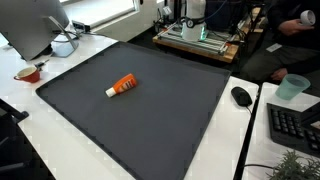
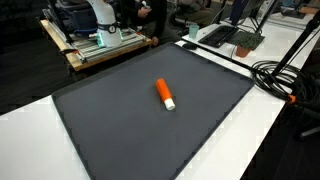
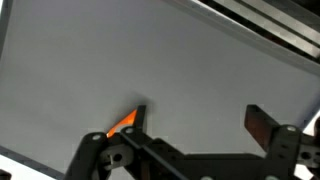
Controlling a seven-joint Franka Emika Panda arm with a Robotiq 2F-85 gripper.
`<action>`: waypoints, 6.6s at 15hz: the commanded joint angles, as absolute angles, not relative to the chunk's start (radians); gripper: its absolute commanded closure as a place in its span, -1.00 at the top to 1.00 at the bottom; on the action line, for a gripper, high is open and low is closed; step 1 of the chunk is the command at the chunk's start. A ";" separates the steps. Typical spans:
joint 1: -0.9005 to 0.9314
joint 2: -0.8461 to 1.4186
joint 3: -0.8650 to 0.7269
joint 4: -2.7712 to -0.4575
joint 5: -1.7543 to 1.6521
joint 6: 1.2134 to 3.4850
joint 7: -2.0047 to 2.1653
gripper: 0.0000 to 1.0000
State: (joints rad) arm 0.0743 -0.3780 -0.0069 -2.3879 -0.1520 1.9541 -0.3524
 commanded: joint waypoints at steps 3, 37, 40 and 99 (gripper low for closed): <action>0.120 -0.379 0.042 -2.539 -0.279 2.009 -0.455 1.00; 0.249 -0.038 0.244 -2.559 -0.811 2.055 -0.785 1.00; 0.232 -0.023 0.226 -2.579 -0.897 2.134 -0.890 1.00; 0.056 0.346 0.078 -2.567 -2.497 2.190 -0.074 1.00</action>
State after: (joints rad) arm 0.0651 0.3650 0.0926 -2.5745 -2.5121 2.1710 -0.0039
